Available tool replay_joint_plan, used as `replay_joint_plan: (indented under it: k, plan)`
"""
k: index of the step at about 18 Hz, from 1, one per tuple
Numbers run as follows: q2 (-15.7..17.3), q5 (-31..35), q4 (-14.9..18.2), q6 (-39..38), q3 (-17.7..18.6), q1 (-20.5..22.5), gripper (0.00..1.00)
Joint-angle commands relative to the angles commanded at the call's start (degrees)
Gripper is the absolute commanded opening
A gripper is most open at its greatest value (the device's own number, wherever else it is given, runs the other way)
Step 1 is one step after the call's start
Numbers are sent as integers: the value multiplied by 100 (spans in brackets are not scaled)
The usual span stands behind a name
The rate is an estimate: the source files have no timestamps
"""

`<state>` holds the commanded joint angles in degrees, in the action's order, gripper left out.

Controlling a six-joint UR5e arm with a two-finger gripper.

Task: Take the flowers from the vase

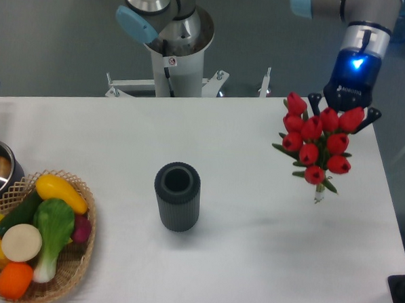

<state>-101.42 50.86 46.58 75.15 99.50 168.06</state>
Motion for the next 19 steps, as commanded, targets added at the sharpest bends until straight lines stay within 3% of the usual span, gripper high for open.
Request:
replay_joint_plan:
  k: [3,9,12,16,19]
  plan:
    - [-88,800,-9,0,-246,-177,5]
    - [-237,2637,35,-53,-493,-967,8]
    - [-255,2894,114,-53,-502,-1047,9]
    - [-264,3325,667,17,-668,-1100,9]
    - [-343,3527,747,79,-704,-1144,9]
